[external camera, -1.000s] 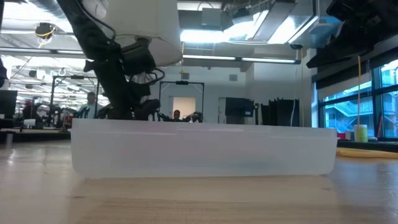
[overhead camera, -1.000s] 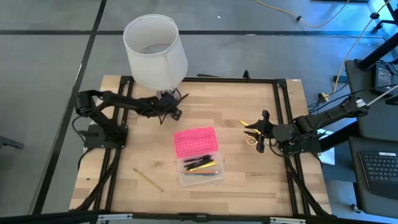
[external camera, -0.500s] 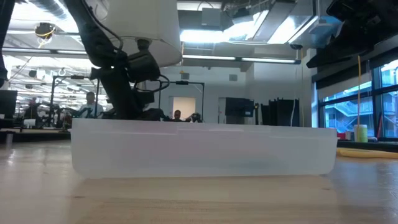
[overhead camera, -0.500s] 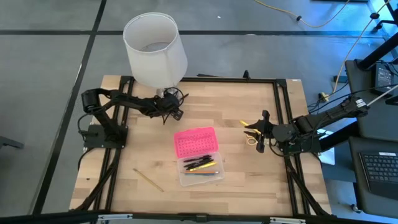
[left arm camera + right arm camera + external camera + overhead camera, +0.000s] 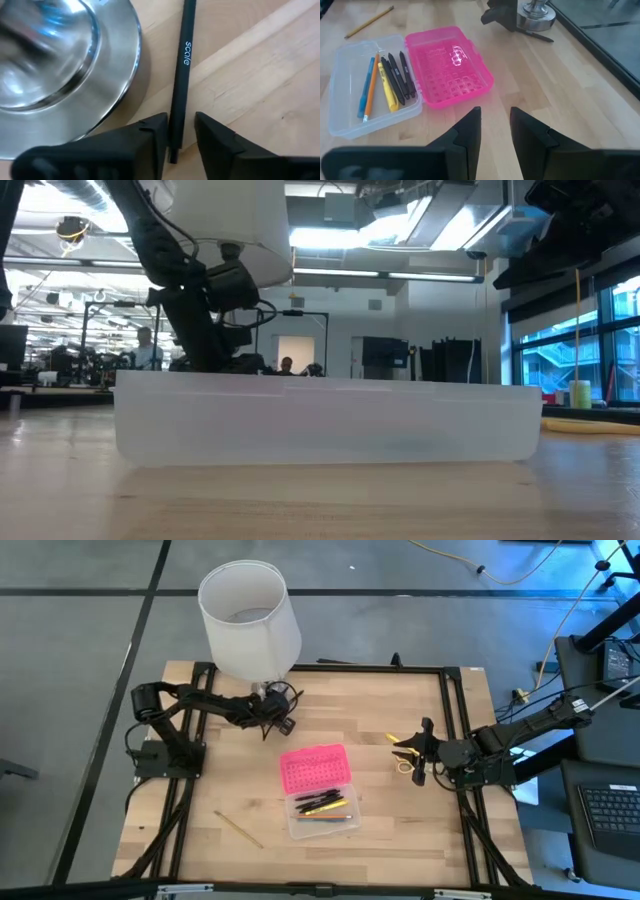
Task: Pick & place school supplies into a supply box
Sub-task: Put the black pen into the transparent supply box
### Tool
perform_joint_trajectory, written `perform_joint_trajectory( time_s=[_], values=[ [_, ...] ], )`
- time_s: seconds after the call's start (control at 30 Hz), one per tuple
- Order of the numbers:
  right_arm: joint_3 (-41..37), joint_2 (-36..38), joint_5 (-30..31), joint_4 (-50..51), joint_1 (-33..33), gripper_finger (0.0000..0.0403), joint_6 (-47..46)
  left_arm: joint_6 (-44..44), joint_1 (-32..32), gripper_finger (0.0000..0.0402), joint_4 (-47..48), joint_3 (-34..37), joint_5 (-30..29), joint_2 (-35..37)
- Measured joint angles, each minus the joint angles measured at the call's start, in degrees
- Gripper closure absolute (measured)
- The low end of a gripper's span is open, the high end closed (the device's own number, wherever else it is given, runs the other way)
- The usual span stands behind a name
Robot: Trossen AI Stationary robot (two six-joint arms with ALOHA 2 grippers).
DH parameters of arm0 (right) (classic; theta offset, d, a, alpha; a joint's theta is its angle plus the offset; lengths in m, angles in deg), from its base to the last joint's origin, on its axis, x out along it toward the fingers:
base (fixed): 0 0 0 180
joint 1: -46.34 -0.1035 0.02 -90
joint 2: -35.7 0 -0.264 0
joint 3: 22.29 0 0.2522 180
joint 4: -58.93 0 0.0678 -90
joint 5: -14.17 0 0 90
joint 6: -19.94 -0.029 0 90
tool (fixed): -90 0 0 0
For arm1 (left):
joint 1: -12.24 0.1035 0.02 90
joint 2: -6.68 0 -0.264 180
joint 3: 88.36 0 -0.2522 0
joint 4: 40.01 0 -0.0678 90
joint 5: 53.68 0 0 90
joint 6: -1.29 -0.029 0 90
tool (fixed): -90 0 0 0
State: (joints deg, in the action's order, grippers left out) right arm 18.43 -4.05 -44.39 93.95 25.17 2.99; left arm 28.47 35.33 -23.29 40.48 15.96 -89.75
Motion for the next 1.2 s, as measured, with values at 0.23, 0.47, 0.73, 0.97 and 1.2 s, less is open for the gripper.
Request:
perform_joint_trajectory(
  time_s=[0.23,0.47,0.73,0.97,1.2],
  values=[
    [0.00,0.01,-0.02,0.00,0.00,0.0295,-0.94,-1.00,0.00,0.0369,0.04,0.07,0.64,0.01],
    [0.00,0.01,-0.11,0.00,0.00,0.0295,-0.96,-1.03,-1.20,0.0385,0.38,0.17,1.12,0.68],
    [0.00,-0.01,-0.17,0.00,0.00,0.0295,-0.94,-1.80,-4.94,0.0384,3.16,0.77,6.58,5.89],
    [0.00,-0.01,-0.17,0.01,0.00,0.0295,-0.85,-0.49,-9.07,0.0384,2.40,0.66,14.73,12.37],
    [0.00,0.00,-0.17,0.02,0.00,0.0295,-0.82,-0.16,-16.87,0.0383,1.68,-2.26,19.33,18.15]
  ],
)
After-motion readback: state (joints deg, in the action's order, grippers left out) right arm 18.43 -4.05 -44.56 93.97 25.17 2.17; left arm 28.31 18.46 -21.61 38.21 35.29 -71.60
